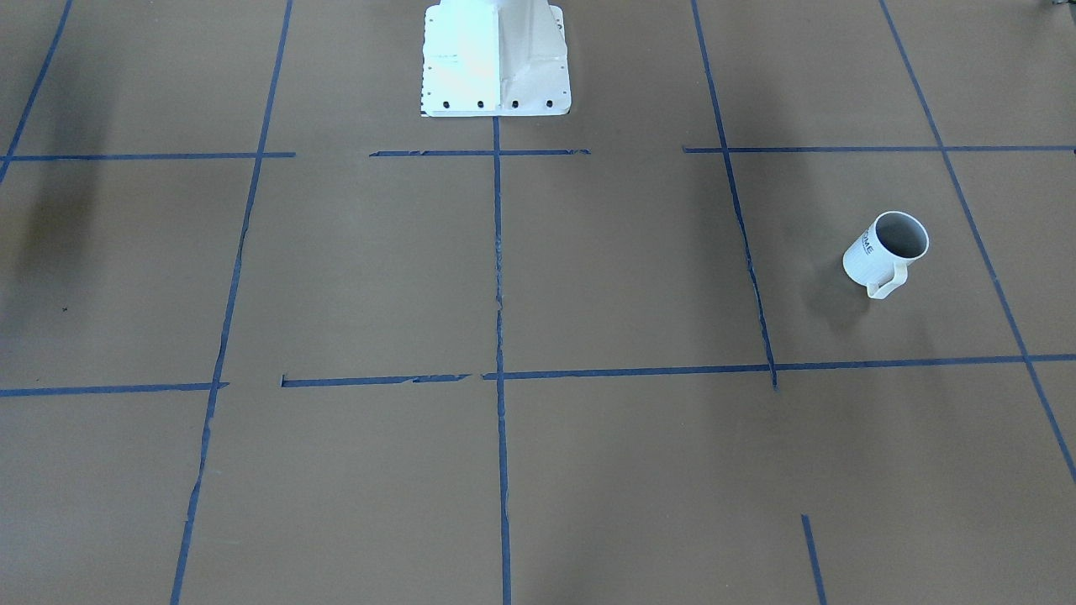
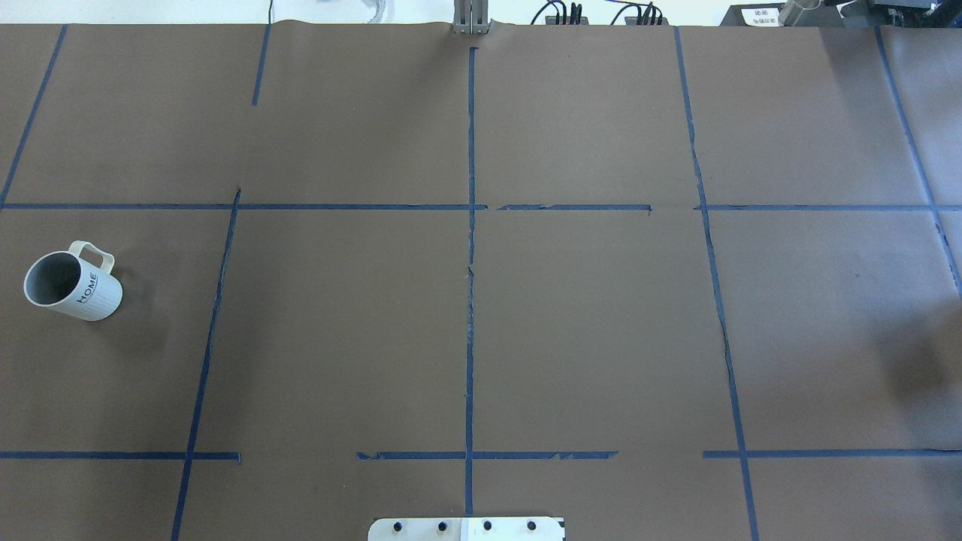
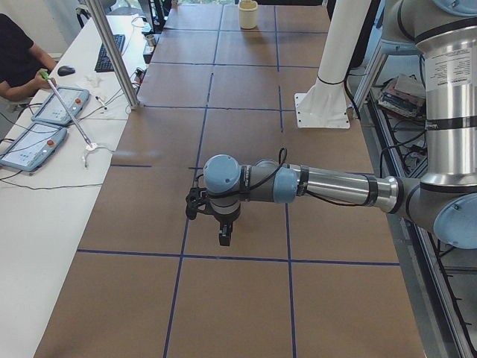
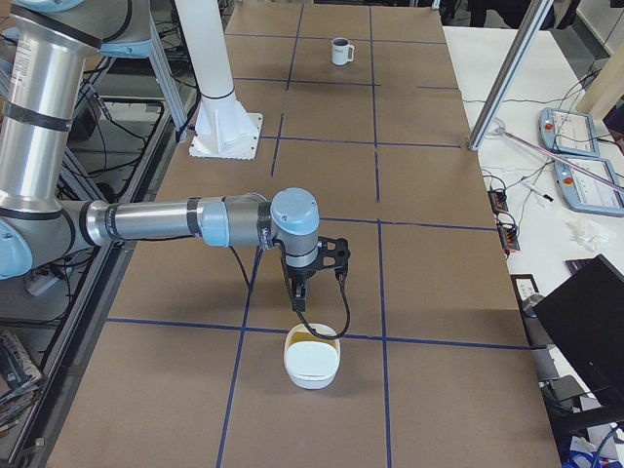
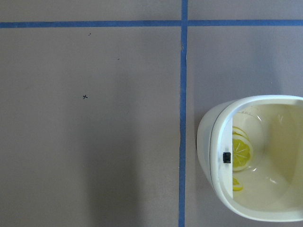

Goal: Left arm hands cup to right arm to dump lemon

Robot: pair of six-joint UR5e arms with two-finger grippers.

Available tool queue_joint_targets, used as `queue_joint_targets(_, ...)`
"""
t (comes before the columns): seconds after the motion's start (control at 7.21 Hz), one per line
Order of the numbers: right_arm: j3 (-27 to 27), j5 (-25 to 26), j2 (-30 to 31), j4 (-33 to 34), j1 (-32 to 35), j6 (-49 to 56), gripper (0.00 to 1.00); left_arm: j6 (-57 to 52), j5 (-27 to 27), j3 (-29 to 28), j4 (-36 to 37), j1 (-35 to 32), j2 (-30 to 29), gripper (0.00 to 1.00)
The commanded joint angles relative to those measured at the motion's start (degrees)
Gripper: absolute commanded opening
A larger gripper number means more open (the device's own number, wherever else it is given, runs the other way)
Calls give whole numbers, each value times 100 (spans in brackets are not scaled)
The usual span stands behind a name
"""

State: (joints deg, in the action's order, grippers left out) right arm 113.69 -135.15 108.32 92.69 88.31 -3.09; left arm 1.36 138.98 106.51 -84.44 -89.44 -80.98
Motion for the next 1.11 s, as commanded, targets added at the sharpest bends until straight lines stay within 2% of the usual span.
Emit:
queue_joint_targets(0.0,-127,-20,31,3,-15,-16,100,76,-29,-42,-46,-12,20,100)
queue_joint_targets(0.69,-128,-161,-4,-14,-16,-43,100,58,42,-33,-11,-12,20,100)
queue_joint_targets(0.97,90,-178,-48,-23,-7,-52,100,75,50,-60,-11,-20,29,100)
